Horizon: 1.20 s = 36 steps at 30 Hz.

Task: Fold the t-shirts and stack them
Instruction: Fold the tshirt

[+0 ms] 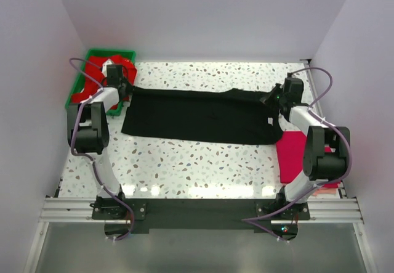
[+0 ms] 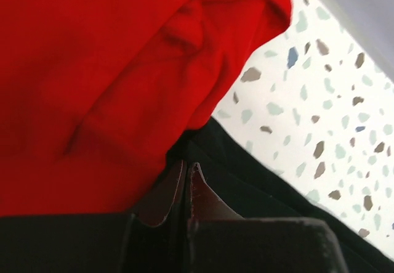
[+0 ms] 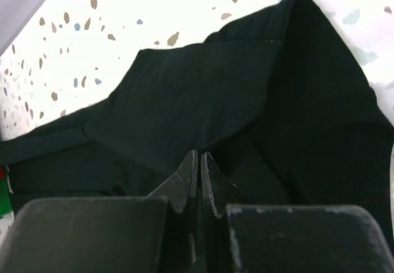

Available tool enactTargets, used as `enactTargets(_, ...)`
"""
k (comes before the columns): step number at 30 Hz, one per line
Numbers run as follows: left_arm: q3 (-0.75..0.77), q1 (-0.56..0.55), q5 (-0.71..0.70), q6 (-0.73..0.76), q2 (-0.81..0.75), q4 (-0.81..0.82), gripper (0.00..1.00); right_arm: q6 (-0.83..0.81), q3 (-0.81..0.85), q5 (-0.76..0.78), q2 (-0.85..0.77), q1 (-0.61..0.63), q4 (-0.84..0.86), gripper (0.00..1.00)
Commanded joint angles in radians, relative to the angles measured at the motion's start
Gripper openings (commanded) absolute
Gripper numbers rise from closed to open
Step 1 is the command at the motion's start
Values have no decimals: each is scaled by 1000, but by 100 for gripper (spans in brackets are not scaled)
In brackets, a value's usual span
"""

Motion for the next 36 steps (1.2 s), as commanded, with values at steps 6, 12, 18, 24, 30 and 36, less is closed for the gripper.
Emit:
enactTargets(6,-114,16,-62,-26,-124,-21,0,19,-98,1,-104,-5,48,0)
enactTargets(12,-150,18,-70,-26,-170,-33,0,16,-129,18,-147,-7,22,0)
enactTargets(18,-195,18,-71,-27,-218,-35,0,20,-161,13,-167,-7,17,0)
enactTargets(24,-241,16,-53,-36,-218,-31,0,30,-210,1,-167,-7,39,0)
enactTargets(30,-308,18,-10,-64,-288,-15,33,36,-234,-28,-191,-10,28,33)
enactTargets(36,-324,12,25,-55,-360,27,46,-24,-155,-25,-214,8,-27,55)
